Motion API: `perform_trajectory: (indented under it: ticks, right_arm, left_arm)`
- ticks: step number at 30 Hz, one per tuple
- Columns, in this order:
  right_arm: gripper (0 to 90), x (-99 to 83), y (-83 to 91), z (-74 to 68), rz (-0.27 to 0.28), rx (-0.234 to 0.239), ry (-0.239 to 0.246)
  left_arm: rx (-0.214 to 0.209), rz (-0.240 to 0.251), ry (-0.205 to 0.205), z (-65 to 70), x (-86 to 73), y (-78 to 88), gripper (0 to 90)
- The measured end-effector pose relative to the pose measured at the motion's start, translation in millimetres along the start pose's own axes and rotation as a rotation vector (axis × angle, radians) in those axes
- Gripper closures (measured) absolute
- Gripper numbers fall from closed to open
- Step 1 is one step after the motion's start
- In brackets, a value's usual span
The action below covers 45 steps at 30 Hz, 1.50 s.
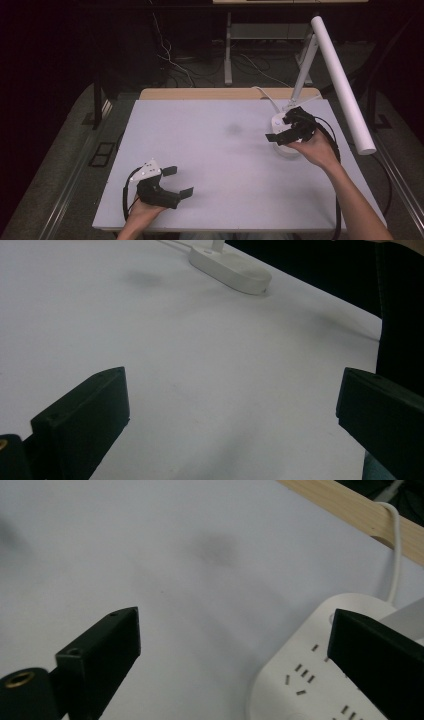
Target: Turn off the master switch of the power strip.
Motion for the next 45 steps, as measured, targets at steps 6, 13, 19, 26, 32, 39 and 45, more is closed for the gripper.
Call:
perform_trajectory:
  ticks: [6, 13, 19, 26, 32, 39, 45]
  right_arm:
    - [28.2, 5.0, -3.8, 13.0, -0.007, -0.051, 0.028]
    - [50.4, 8.3, -13.6, 25.7, -0.034, -0.093, 0.045]
    - [71.9, 15.7, -20.6, 34.2, -0.034, -0.144, 0.081]
    - [89.0, 20.6, -29.7, 41.8, -0.041, -0.182, 0.1]
    - [89.1, 20.6, -41.0, 48.0, -0.071, -0.215, 0.114]
    - [89.1, 15.5, -54.7, 54.2, -0.104, -0.235, 0.122]
    - [89.2, 12.7, -64.5, 59.6, -0.116, -0.244, 0.105]
  left_arm:
    - [0.0, -0.003, 0.001, -0.1, -0.4, -0.3, 0.0]
    - [-0.009, -0.007, 0.001, -0.4, -0.8, -1.7, 0.0]
    - [-0.012, -0.009, -0.001, -0.4, -0.9, -2.0, 0.0]
    - [-0.012, -0.01, -0.002, -1.0, -1.0, -2.1, 0.0]
    - [-0.017, -0.02, -0.01, 0.0, -2.0, -3.4, 0.0]
    - [-0.019, -0.023, -0.014, -0.1, -2.1, -4.2, 0.0]
    - [-0.017, -0.026, -0.018, -1.5, -2.2, -3.3, 0.0]
Point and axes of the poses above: each handheld gripper's, and its own axes: y roughly backward along the jaws, x roughly out of its top, z roughly to its right, the point moved 9 cm from there along -y, roughly forward along the jaws, and after that the axes turned 1 degree about -z, right-handed, at the moved point
